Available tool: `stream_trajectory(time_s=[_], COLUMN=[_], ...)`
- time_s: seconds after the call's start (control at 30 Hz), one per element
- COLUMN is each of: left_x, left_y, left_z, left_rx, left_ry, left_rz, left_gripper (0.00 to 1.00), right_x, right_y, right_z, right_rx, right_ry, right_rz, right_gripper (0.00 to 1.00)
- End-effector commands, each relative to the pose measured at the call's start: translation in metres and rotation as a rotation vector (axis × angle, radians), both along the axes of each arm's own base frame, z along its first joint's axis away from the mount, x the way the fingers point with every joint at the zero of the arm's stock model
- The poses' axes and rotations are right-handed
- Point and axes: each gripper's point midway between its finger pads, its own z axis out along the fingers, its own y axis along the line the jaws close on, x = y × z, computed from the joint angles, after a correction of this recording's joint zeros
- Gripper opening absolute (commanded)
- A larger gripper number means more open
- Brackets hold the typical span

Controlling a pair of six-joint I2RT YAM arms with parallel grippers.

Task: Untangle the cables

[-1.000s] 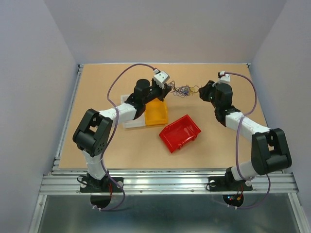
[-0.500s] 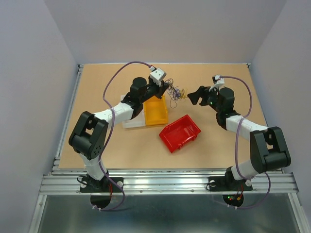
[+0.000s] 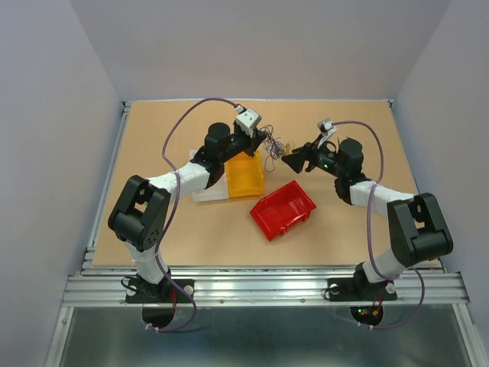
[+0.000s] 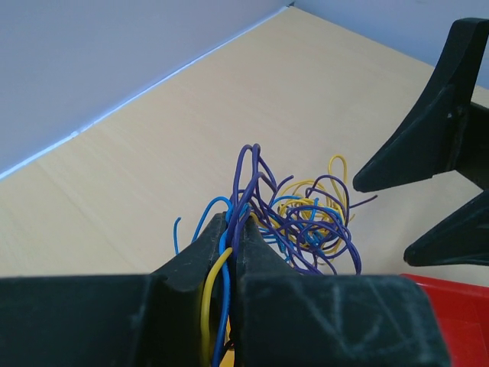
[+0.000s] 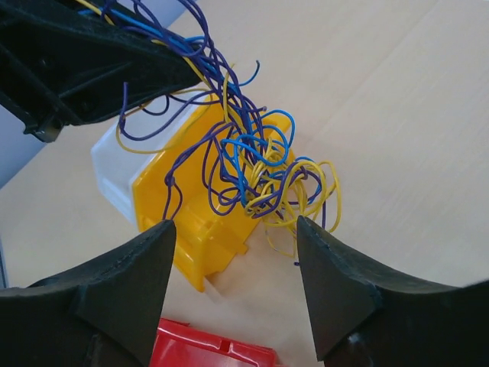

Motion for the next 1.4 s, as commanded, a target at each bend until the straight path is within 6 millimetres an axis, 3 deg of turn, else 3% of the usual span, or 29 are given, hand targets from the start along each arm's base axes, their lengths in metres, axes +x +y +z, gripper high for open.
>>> stream_trajectory(time_s=[0.0,0.03,0.1,0.17,0.2,0.23,0.27,0.33,0.37,0.47,0.67,0.7,0.73,0.77,0.8,0.83,0.87,0.97,1.1,1.37], left_x=[-0.009,-0.009,-0.010,-0.011,-0.011,-0.012,-0.012,-0.012,-0.007,0.009,0.013,0.010,0.008,0.001,-0.002,-0.005,-0.010,-0.013,-0.010,-0.017], left_y=[-0.004,-0.004,-0.004,-0.003,-0.003,-0.002,-0.001,0.001,0.009,0.038,0.083,0.084,0.081,0.068,0.059,0.051,0.039,0.026,0.025,0.014], left_z=[0.035,0.034,0.035,0.035,0.035,0.035,0.037,0.038,0.039,0.051,0.067,0.070,0.069,0.069,0.066,0.067,0.059,0.053,0.049,0.046], left_rx=[-0.056,-0.056,-0.057,-0.057,-0.057,-0.055,-0.055,-0.055,-0.056,-0.082,-0.149,-0.161,-0.162,-0.156,-0.148,-0.150,-0.135,-0.123,-0.110,-0.105], left_ry=[-0.089,-0.086,-0.090,-0.090,-0.090,-0.092,-0.100,-0.104,-0.108,-0.137,-0.207,-0.218,-0.221,-0.223,-0.216,-0.211,-0.189,-0.158,-0.151,-0.139], left_rz=[-0.035,-0.034,-0.035,-0.036,-0.035,-0.034,-0.032,-0.017,0.035,0.210,0.413,0.407,0.387,0.298,0.250,0.201,0.129,0.063,0.059,0.001], left_gripper=[0.00,0.00,0.00,0.00,0.00,0.00,0.00,0.00,0.00,0.00,0.00,0.00,0.00,0.00,0.00,0.00,0.00,0.00,0.00,0.00], right_x=[0.009,0.010,0.012,0.017,0.020,0.022,0.032,0.046,0.065,0.079,0.071,0.068,0.069,0.069,0.069,0.070,0.064,0.043,0.025,-0.008], right_y=[0.013,0.015,0.018,0.017,0.016,0.013,0.004,-0.012,-0.042,-0.110,-0.199,-0.202,-0.201,-0.183,-0.168,-0.153,-0.122,-0.085,-0.059,0.004], right_z=[0.010,0.009,0.008,0.006,0.006,0.004,0.004,0.001,-0.005,-0.035,-0.063,-0.066,-0.064,-0.060,-0.055,-0.042,-0.018,-0.001,0.015,0.029], right_rx=[0.002,0.002,0.004,0.007,0.009,0.011,0.009,0.032,0.035,0.057,0.194,0.195,0.175,0.167,0.166,0.170,0.209,0.237,0.173,0.102], right_ry=[-0.064,-0.060,-0.053,-0.045,-0.041,-0.031,-0.032,0.012,0.040,0.188,0.312,0.320,0.308,0.305,0.291,0.220,0.136,0.068,-0.039,-0.163], right_rz=[0.032,0.038,0.036,0.015,-0.002,-0.027,-0.106,-0.250,-0.457,-0.820,-1.062,-1.062,-1.040,-0.934,-0.840,-0.734,-0.538,-0.313,-0.203,0.043], right_gripper=[0.63,0.61,0.43,0.34,0.21,0.18,0.05,0.00,0.01,0.01,0.00,0.01,0.01,0.00,0.12,0.27,0.63,0.95,1.00,0.94])
